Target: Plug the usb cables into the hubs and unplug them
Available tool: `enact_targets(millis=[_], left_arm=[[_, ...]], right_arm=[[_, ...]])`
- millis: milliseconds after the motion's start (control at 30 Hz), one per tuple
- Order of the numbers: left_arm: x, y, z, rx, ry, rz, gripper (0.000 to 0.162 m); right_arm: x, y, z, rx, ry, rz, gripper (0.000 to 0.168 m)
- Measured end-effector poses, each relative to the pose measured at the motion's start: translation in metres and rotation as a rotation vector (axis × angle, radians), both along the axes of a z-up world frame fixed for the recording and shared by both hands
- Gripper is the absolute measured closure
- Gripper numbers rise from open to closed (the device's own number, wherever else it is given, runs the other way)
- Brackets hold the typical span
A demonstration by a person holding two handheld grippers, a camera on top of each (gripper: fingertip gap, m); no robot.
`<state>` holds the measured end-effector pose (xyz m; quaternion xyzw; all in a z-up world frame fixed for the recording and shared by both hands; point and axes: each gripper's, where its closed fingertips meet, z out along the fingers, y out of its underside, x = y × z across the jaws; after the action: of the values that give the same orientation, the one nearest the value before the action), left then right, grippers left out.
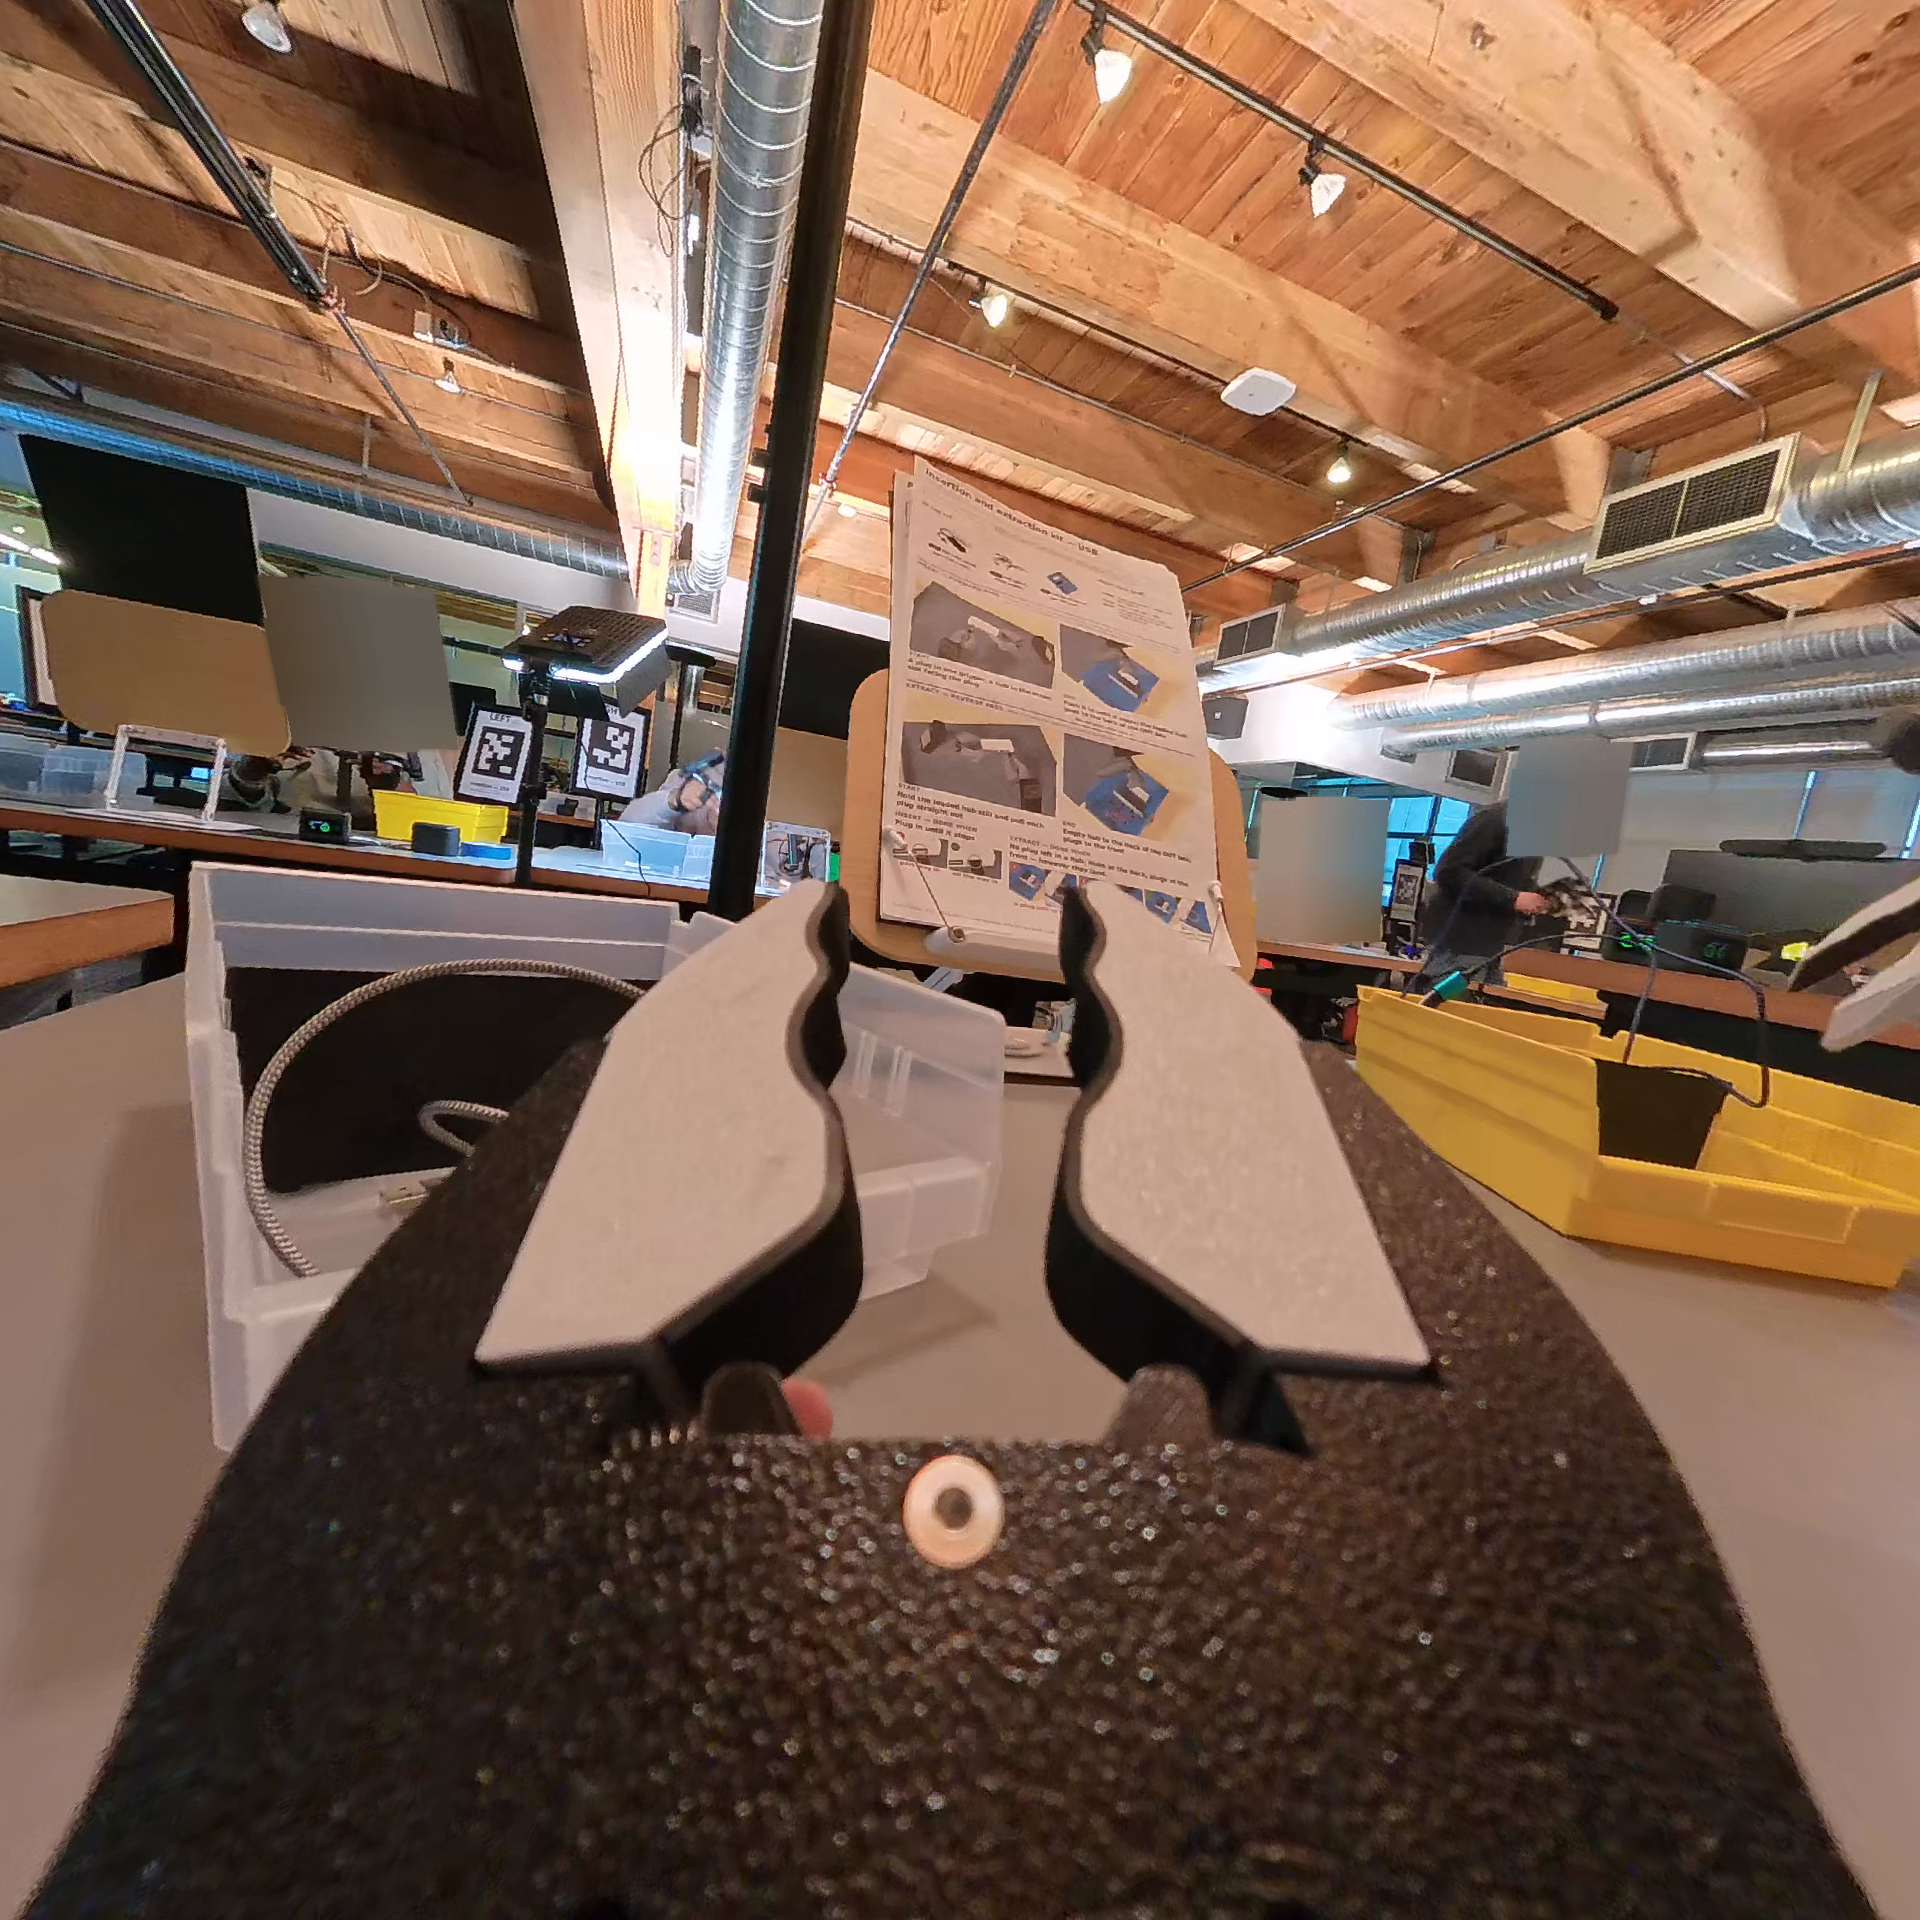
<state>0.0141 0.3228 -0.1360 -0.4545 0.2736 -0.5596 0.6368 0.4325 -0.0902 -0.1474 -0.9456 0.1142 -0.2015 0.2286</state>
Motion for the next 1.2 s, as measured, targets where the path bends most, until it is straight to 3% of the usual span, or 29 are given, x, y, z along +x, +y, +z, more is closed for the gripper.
enact_targets(millis=[133, 233, 300, 367, 467, 533, 567, 667, 867, 1100, 1200], left_arm=[[-0.001, 0.000, 0.000, -0.003, -0.007, 0.000, 0.123], [-0.002, 0.001, 0.000, -0.008, -0.012, -0.002, 0.123], [-0.002, 0.001, 0.000, -0.008, -0.013, -0.003, 0.123], [-0.001, 0.001, 0.000, -0.006, -0.011, -0.005, 0.123], [-0.001, 0.001, 0.000, -0.008, -0.009, -0.006, 0.123], [-0.001, 0.001, 0.000, -0.012, -0.008, -0.010, 0.123], [-0.001, 0.002, 0.000, -0.015, -0.010, -0.011, 0.123], [-0.001, 0.002, 0.000, -0.020, -0.015, -0.013, 0.123], [-0.001, 0.002, 0.000, -0.018, -0.013, -0.014, 0.122], [-0.002, 0.003, 0.000, -0.025, -0.017, -0.015, 0.122], [-0.002, 0.003, 0.000, -0.026, -0.018, -0.016, 0.122]], right_arm=[[-0.004, 0.026, -0.021, 0.060, -0.032, 0.036, 0.116], [0.011, 0.031, -0.017, 0.064, -0.139, -0.028, 0.142], [0.012, 0.034, -0.014, 0.083, -0.102, -0.050, 0.159], [0.010, 0.035, -0.011, 0.098, -0.049, -0.066, 0.165], [0.003, 0.035, -0.004, 0.082, 0.010, -0.052, 0.162], [0.001, 0.028, -0.001, 0.034, 0.046, -0.065, 0.129], [0.001, 0.024, 0.002, 0.018, 0.051, -0.068, 0.128], [-0.004, 0.020, 0.009, 0.038, 0.080, -0.073, 0.141], [-0.011, 0.028, 0.011, 0.148, 0.165, -0.143, 0.140], [-0.007, 0.038, 0.007, 0.161, 0.178, -0.147, 0.164], [-0.002, 0.042, 0.012, 0.183, 0.162, -0.142, 0.165]])
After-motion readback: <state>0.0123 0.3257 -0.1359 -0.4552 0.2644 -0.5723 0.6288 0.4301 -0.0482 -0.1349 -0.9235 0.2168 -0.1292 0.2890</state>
